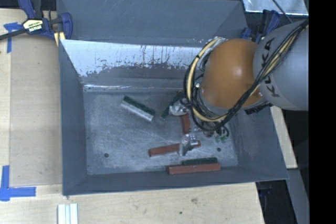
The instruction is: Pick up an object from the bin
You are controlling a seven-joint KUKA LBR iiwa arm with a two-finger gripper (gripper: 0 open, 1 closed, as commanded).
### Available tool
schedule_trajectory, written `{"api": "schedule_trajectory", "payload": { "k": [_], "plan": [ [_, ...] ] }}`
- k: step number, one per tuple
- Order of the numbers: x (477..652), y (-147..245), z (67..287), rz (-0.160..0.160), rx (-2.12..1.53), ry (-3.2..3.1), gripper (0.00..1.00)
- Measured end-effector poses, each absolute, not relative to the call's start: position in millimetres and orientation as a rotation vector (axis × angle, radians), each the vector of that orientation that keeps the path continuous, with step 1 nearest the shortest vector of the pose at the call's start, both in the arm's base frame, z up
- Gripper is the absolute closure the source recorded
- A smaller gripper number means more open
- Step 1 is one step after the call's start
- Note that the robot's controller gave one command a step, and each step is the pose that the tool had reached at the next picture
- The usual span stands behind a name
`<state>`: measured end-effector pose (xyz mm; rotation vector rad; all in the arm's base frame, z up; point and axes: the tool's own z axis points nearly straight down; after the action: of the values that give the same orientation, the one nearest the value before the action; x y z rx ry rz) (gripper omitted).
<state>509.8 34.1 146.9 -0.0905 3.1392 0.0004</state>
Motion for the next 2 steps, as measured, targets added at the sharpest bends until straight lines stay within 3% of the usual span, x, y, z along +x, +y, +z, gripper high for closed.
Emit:
{"api": "schedule_trajectory", "payload": {
  "k": [1,2],
  "plan": [
    [510.3,34.0,147.4,0.0,-0.09,3.138,0.0],
    [491.4,57.4,76.0,-0.001,-0.335,3.104,1.0]
  ]
}}
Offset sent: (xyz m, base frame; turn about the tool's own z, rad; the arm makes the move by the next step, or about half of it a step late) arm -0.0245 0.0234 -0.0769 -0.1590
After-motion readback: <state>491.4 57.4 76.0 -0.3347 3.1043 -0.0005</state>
